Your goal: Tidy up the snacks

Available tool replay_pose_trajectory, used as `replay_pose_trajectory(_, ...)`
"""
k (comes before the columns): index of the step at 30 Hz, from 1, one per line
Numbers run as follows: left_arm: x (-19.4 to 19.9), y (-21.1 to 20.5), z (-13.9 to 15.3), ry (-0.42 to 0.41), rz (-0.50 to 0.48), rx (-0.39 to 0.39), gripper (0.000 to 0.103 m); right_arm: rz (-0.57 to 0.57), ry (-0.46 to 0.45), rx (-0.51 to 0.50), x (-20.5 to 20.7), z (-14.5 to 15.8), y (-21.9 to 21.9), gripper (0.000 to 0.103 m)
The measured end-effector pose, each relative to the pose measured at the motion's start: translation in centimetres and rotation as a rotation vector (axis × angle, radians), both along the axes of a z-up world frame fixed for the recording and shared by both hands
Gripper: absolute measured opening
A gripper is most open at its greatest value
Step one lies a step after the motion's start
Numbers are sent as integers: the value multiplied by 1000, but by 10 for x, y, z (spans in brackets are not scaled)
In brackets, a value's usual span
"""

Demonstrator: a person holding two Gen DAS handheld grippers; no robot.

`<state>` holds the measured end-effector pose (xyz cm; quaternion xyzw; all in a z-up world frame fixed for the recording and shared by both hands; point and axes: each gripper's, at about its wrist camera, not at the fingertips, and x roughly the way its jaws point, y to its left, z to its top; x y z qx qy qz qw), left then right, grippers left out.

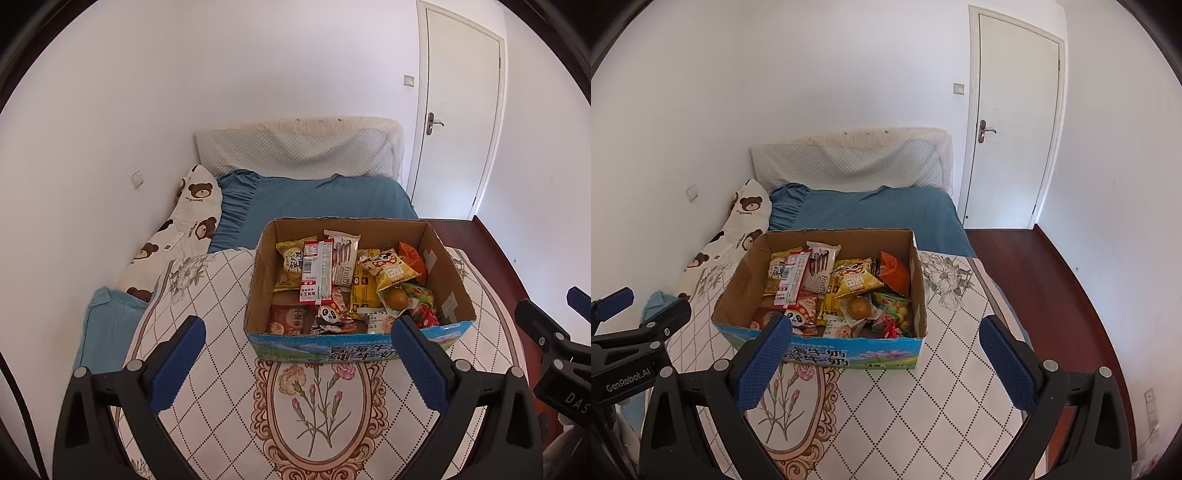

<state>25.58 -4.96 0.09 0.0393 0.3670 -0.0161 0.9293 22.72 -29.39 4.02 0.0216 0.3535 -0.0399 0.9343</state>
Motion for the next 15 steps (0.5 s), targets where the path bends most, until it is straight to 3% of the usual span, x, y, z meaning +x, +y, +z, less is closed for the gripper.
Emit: replay_pose_trajectory(15, 21, -10, -20, 41, -4, -7, 103, -26, 52, -1, 27, -24, -7, 103)
